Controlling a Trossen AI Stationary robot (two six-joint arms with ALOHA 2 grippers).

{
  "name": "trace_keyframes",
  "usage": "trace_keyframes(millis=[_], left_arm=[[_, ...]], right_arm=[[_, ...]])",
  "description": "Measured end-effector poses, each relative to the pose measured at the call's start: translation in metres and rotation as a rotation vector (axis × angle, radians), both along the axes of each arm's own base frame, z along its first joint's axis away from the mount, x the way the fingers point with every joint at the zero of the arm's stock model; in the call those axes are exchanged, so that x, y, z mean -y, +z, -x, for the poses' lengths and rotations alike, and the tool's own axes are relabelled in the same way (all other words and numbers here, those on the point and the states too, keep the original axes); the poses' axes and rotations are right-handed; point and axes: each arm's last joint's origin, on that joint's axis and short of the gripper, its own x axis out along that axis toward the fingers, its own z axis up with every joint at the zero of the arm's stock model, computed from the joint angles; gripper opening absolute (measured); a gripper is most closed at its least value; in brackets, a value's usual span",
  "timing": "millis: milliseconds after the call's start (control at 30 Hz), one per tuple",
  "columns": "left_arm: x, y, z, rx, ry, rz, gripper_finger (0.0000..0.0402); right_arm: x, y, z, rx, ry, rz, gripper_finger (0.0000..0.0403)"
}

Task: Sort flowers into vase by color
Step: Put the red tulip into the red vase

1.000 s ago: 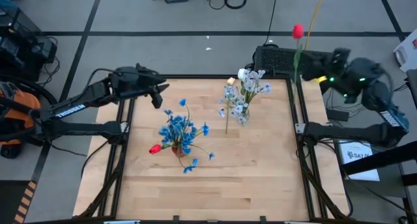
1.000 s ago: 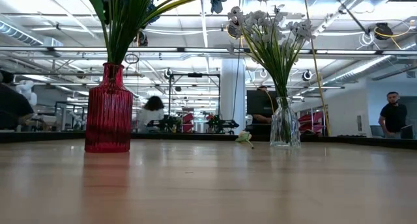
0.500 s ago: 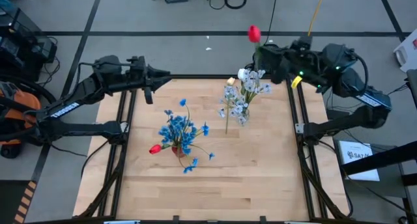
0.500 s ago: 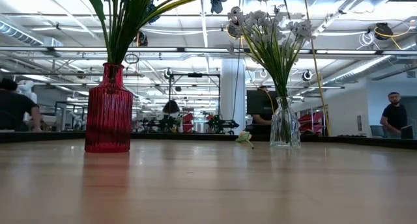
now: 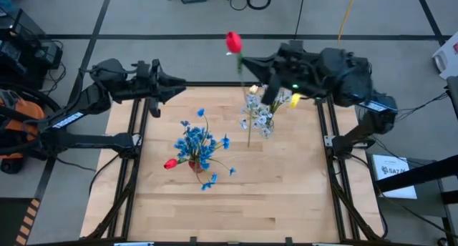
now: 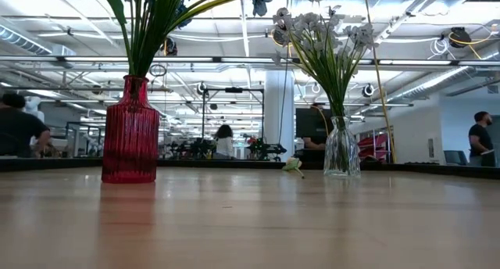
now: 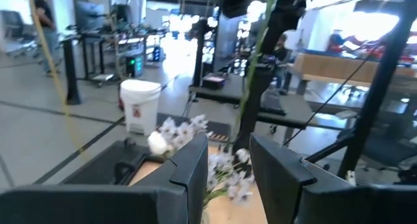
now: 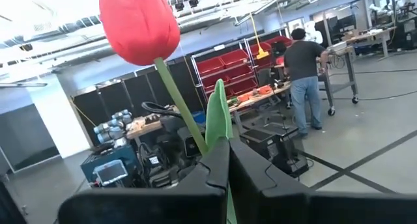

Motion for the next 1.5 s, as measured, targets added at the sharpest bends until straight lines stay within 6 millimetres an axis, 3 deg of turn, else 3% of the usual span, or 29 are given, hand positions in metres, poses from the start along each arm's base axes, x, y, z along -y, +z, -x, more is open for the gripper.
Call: trace_keyframes(millis=[300,500,933,1500], left_arm=[[0.008,0.009,-0.011,0.098,-0.064,-0.04,0.0121],[0.006,0.004,-0.029,0.086,-0.094,-0.102,0.0121],[0.004,0.004,-0.047,0.144,-0.106,-0.196,0.0121],[-0.002,0.0,-0.071,0.196,-0.162,-0.137,0.0121]], right_arm=[[0.001,-0.007,-0.056,0.031,-0.01,0.033,0.0],[0.001,-0.019,-0.081,0.045,0.003,0.036,0.0],[0.001,-0.026,-0.089,0.017,0.013,0.044,0.0],[0.001,-0.034,-0.093,-0.055,0.009,0.048,0.0]])
